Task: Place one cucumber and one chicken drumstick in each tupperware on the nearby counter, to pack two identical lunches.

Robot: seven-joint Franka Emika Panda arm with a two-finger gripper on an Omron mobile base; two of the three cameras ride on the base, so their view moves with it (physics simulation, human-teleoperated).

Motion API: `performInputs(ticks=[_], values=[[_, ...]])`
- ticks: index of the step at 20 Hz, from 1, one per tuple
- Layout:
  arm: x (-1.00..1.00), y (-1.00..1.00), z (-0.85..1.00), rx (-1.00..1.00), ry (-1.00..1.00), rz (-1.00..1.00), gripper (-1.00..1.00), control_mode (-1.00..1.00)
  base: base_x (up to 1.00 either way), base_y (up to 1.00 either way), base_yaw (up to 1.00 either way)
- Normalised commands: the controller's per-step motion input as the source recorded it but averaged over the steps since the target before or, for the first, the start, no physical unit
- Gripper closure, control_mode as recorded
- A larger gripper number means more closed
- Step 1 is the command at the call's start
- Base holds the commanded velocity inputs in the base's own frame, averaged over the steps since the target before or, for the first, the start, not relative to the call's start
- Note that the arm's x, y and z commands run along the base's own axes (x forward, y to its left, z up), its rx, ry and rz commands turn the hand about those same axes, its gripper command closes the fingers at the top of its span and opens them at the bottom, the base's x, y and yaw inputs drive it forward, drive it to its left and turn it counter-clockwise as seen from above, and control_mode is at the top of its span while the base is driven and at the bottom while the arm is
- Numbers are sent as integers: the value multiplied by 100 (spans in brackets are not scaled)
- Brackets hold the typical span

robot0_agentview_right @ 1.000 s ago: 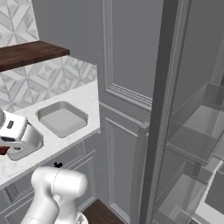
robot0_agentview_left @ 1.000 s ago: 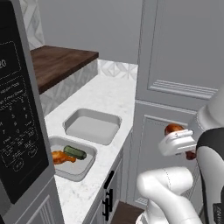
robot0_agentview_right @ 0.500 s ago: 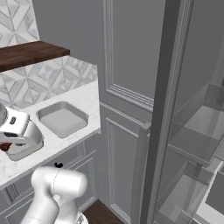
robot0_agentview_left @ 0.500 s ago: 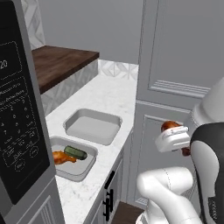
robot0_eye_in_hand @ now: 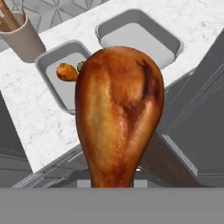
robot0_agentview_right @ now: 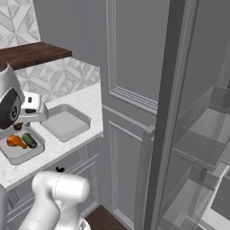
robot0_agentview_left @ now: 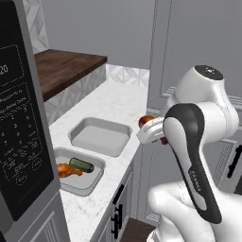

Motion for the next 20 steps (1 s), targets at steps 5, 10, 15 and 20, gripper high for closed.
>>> performInputs(ticks=[5,10,15,20], values=[[100,25,-53,-7,2,16,100,-100,0,0,0],[100,0,-51,-8,0,0,100,-100,0,0,0],[93,19,-45,-10,6,1,100,-100,0,0,0],[57,42,-80,-10,10,6,100,-100,0,0,0]])
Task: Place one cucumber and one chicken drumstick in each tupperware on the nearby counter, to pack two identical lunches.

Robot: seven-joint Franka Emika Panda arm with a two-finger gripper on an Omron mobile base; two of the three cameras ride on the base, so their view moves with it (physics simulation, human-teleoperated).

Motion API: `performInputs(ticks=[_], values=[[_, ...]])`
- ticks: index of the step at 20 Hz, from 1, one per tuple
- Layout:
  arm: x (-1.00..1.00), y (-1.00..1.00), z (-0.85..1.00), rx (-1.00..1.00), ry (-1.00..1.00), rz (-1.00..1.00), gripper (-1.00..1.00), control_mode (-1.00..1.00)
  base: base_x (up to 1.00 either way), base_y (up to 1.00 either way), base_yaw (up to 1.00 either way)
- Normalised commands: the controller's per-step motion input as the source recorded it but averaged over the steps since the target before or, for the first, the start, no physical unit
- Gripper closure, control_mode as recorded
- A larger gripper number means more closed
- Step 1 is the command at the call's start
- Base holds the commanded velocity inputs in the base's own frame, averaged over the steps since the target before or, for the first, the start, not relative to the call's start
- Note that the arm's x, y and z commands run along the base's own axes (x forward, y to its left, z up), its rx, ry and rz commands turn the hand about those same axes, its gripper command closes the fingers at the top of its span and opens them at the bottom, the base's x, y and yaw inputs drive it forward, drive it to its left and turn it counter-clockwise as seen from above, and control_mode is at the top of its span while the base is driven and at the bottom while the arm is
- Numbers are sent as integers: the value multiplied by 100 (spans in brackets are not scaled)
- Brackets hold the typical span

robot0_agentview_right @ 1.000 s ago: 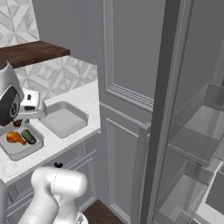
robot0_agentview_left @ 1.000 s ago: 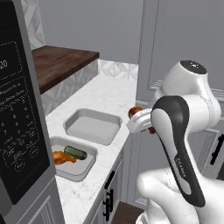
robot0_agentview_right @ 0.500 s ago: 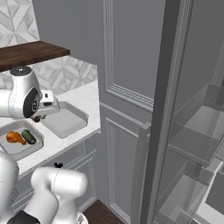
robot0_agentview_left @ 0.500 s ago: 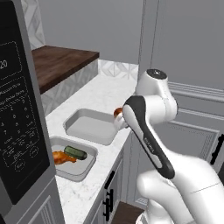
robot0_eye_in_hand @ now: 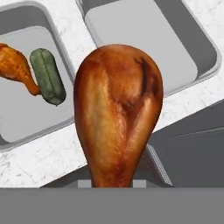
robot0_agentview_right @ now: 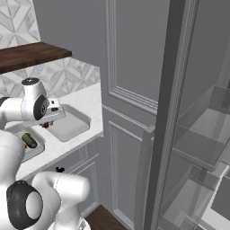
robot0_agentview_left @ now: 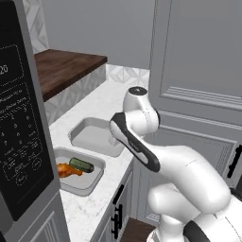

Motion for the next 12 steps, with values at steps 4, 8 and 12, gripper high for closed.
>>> performInputs(ticks=[4,8,12], values=[[16,10,-19,-2,5,8,100,-100,0,0,0],[41,0,0,0,0,8,100,-100,0,0,0],[81,3,-33,0,0,10,100,-100,0,0,0]])
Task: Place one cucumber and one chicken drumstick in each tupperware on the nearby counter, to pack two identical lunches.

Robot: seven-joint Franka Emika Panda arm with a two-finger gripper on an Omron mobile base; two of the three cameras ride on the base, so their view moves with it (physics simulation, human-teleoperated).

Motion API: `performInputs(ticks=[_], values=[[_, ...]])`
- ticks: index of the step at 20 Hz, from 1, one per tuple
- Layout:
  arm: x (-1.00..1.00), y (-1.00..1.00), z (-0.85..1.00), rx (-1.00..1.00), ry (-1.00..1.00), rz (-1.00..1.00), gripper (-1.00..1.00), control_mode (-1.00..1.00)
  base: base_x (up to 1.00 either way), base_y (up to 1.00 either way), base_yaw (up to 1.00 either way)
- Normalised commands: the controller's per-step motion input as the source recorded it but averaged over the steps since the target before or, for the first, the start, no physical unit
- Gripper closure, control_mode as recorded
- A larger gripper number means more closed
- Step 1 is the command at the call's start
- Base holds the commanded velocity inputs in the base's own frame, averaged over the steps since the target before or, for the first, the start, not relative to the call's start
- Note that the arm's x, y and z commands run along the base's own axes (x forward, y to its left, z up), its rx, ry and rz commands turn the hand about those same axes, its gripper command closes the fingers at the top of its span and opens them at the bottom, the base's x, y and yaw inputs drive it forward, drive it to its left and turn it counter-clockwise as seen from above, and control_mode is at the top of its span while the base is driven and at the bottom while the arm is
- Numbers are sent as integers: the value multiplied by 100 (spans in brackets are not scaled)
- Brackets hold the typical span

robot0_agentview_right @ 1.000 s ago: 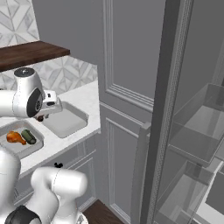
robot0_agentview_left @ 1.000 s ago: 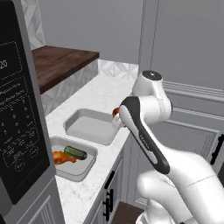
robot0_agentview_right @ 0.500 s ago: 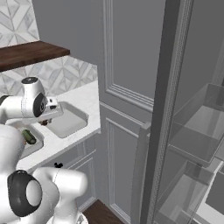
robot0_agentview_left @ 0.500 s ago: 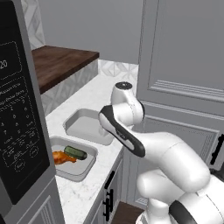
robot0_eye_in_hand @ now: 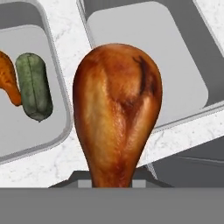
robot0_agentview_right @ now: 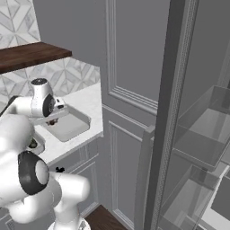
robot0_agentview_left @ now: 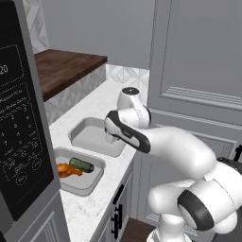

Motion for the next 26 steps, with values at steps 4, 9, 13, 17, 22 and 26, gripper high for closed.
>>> performInputs(ticks=[4,9,13,17,22,26], values=[[81,10,-68,0,0,9,100,-100,0,0,0],[41,0,-27,0,0,10,100,-100,0,0,0],[63,0,-2,0,0,14,100,-100,0,0,0],[68,24,-22,0,1,20,100,-100,0,0,0],[5,31,-11,0,0,20,100,-100,0,0,0],[9,9,-45,-3,3,4,100,-100,0,0,0]])
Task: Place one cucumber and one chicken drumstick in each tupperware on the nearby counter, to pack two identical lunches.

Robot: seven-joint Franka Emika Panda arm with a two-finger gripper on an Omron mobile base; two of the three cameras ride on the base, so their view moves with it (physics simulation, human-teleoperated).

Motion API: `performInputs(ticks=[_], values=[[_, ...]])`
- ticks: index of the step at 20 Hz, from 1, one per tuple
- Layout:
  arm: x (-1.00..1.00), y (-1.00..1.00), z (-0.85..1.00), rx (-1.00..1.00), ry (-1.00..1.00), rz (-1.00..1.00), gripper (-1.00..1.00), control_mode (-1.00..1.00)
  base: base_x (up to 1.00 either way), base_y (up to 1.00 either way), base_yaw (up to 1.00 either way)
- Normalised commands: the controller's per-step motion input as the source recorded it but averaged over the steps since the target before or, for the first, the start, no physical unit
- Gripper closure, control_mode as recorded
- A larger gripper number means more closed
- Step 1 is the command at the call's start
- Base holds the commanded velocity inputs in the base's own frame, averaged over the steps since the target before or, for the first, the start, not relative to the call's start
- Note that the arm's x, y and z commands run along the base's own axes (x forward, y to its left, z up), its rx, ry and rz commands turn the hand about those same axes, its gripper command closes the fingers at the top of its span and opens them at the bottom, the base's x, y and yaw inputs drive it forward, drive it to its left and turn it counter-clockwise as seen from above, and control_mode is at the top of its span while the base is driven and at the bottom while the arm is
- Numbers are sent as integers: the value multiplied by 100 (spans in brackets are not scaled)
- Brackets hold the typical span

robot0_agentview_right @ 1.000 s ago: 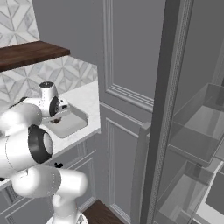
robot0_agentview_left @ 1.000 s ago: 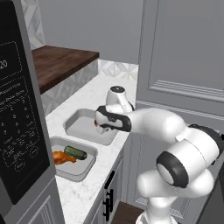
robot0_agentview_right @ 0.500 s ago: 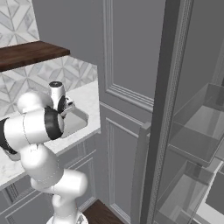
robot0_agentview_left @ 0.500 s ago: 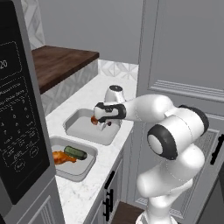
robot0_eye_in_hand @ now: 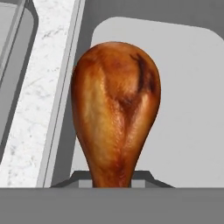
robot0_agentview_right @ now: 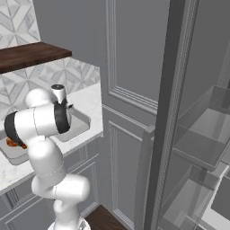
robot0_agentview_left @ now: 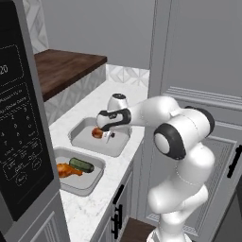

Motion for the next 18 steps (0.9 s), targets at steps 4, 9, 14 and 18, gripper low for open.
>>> performInputs(ticks=[4,9,14,18], values=[[9,0,-51,-7,5,0,100,-100,0,0,0],[18,10,-12,-8,20,0,100,-100,0,0,0],[38,1,0,-5,11,0,100,-100,0,0,0],[75,0,0,-3,2,0,100,-100,0,0,0]])
